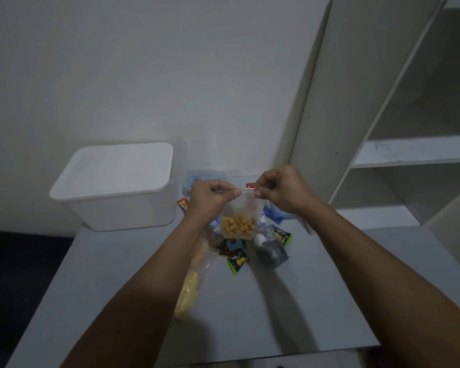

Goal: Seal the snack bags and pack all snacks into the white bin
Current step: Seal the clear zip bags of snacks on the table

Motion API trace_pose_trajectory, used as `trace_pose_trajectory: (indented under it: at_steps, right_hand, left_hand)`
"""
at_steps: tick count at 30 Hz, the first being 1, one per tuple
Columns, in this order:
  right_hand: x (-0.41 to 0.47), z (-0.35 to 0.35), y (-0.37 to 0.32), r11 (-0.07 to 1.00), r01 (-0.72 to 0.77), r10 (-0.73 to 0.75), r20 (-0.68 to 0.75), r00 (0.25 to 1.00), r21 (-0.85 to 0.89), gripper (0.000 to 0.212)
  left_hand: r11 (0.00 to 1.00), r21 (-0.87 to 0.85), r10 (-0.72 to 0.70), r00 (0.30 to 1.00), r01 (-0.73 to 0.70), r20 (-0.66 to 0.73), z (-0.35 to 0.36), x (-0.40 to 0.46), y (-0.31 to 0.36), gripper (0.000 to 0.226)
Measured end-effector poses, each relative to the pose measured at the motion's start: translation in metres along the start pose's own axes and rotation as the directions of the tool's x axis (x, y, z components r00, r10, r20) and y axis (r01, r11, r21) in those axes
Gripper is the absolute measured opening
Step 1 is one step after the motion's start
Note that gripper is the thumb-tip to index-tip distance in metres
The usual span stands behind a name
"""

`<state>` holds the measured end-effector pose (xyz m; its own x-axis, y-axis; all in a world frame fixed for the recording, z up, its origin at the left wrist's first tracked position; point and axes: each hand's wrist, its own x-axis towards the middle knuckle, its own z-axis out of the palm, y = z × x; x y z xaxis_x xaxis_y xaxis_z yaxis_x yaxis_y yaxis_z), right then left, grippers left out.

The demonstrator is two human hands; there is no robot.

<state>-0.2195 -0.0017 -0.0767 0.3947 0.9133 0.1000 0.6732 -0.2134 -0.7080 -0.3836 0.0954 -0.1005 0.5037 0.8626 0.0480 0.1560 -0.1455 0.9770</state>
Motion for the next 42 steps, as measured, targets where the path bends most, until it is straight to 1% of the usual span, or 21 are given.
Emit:
trace_pose_trajectory:
  at_steps: [3,7,10,13,15,17,19,20,21,22,23,25,27,29,31,33,37,39,40,41,42]
  right_hand:
    - [0.000,0.000,0.001,1.000,0.005,-0.005,-0.007,1.000,0.023,0.006]
    - [0.001,0.002,0.006,0.998,0.009,-0.011,0.025,1.000,0.062,0.013]
    - [0.001,0.002,0.010,0.996,-0.009,0.006,0.038,0.999,0.093,0.011]
    - [0.001,0.001,0.012,0.990,-0.050,0.047,0.025,0.999,0.132,0.007]
    - [0.000,0.002,0.015,0.982,-0.071,0.062,0.054,0.997,0.178,0.006]
    - [-0.003,0.004,0.017,0.965,-0.088,0.066,0.096,0.993,0.246,0.009]
    - [-0.008,0.006,0.019,0.933,-0.117,0.074,0.138,0.988,0.339,0.016]
    - [-0.010,0.008,0.020,0.914,-0.143,0.089,0.157,0.984,0.378,0.016]
    - [-0.012,0.009,0.022,0.894,-0.175,0.111,0.175,0.978,0.412,0.015]
    - [-0.013,0.011,0.024,0.874,-0.206,0.135,0.189,0.973,0.440,0.013]
    - [-0.015,0.012,0.027,0.855,-0.232,0.156,0.197,0.968,0.464,0.012]
    - [-0.016,0.015,0.033,0.815,-0.276,0.200,0.200,0.959,0.509,0.010]
    - [-0.019,0.019,0.041,0.773,-0.321,0.252,0.201,0.947,0.547,0.006]
    - [-0.022,0.028,0.051,0.751,-0.369,0.311,0.199,0.929,0.548,0.004]
    - [-0.025,0.042,0.061,0.750,-0.420,0.369,0.204,0.907,0.511,0.004]
    - [-0.028,0.056,0.069,0.740,-0.476,0.425,0.217,0.879,0.476,0.004]
    - [-0.032,0.081,0.082,0.667,-0.580,0.525,0.257,0.811,0.468,0.006]
    - [-0.033,0.091,0.088,0.655,-0.613,0.544,0.287,0.788,0.441,0.013]
    - [-0.034,0.095,0.092,0.657,-0.623,0.556,0.286,0.781,0.424,0.016]
    - [-0.033,0.098,0.096,0.668,-0.627,0.570,0.266,0.777,0.401,0.017]
    - [-0.033,0.101,0.101,0.696,-0.622,0.582,0.225,0.781,0.359,0.016]
  left_hand:
    - [0.999,-0.047,-0.012,0.999,0.014,0.044,-0.004,0.002,-0.005,0.013]
    - [1.000,-0.025,-0.018,1.000,0.018,0.000,-0.004,0.006,-0.008,0.018]
    - [0.996,-0.079,-0.043,0.999,0.043,0.004,-0.006,0.008,-0.012,0.012]
    - [0.981,-0.161,-0.106,0.994,0.107,0.013,-0.010,0.007,-0.020,0.005]
    - [0.971,-0.209,-0.114,0.993,0.116,0.022,-0.009,0.005,-0.023,0.010]
    - [0.971,-0.211,-0.109,0.994,0.110,0.016,-0.007,0.003,-0.024,0.016]
    - [0.967,-0.224,-0.116,0.993,0.117,0.016,-0.004,0.000,-0.025,0.012]
    - [0.958,-0.254,-0.132,0.991,0.135,0.031,-0.002,-0.001,-0.026,0.006]
    - [0.941,-0.293,-0.158,0.986,0.168,0.055,-0.001,-0.002,-0.029,0.007]
    - [0.926,-0.316,-0.186,0.978,0.207,0.094,-0.001,-0.004,-0.032,0.015]
    - [0.920,-0.303,-0.215,0.967,0.248,0.140,-0.002,-0.005,-0.038,0.021]
    - [0.935,-0.179,-0.266,0.940,0.305,0.213,-0.003,-0.010,-0.053,0.027]
    - [0.938,-0.067,-0.316,0.917,0.341,0.244,-0.001,-0.017,-0.068,0.020]
    - [0.927,-0.039,-0.355,0.908,0.373,0.221,0.005,-0.027,-0.080,0.009]
    - [0.918,-0.012,-0.388,0.905,0.396,0.176,0.011,-0.037,-0.089,0.004]
    - [0.901,0.030,-0.433,0.887,0.434,0.160,0.016,-0.044,-0.098,0.007]
    - [0.832,0.079,-0.554,0.824,0.548,0.119,0.025,-0.055,-0.128,0.009]
    - [0.831,0.140,-0.553,0.828,0.538,0.096,0.029,-0.060,-0.141,0.008]
    - [0.842,0.182,-0.528,0.845,0.508,0.084,0.030,-0.061,-0.144,0.005]
    - [0.847,0.240,-0.501,0.863,0.475,0.061,0.032,-0.063,-0.147,0.007]
    - [0.843,0.305,-0.473,0.881,0.444,0.025,0.033,-0.064,-0.147,0.017]
